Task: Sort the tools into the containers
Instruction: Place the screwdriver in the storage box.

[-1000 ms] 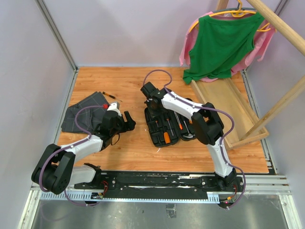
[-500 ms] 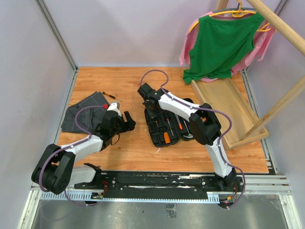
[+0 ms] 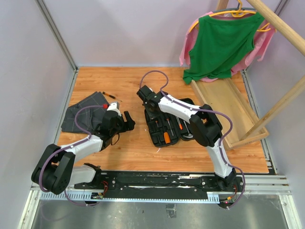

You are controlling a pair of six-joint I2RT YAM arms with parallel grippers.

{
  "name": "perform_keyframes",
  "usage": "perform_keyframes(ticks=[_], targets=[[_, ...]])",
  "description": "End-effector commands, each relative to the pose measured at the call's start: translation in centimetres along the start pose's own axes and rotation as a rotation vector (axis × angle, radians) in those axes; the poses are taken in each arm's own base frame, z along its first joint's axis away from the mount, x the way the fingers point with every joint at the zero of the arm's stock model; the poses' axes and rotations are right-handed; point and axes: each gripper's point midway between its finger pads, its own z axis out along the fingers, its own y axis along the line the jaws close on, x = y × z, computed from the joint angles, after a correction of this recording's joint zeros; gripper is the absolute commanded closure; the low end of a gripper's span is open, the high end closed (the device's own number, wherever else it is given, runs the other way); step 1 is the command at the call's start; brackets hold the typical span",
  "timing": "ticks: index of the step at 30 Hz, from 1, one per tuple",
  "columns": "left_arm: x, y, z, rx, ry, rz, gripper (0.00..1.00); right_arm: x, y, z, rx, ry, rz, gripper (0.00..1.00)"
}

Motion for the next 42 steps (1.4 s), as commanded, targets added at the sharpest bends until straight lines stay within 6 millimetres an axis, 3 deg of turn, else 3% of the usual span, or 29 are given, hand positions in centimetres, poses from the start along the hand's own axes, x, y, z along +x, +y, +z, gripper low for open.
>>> perform_keyframes(ticks=[1,18,27,36,42], targets=[[-1.4,-0.5,0.0,0.012,-0.037,0.003,0.20,22.4,1.7,8.3,-0.018,0.671,-0.013,0.99],[-1.2,-1.1,0.1,0.044,-0.023,-0.008,0.21,29.5,2.1,11.1,0.004,0.763,0.074,0.99],[-1.2,-1.1,0.1,0.043,-0.026,-0.008,0.20,28.0,1.8,10.3,0.026,0.707,0.076,0.99],[-1.5,-1.2,-0.2,0.046,-0.037,-0.008,0.20,19.4,0.9,3.9,0.041,0.476,0.056,0.99],[-1.5,-1.0,-0.3,0.042,-0.042,-0.009,0.20,16.6,0.7,0.3,0.022,0.393,0.056,0.99]])
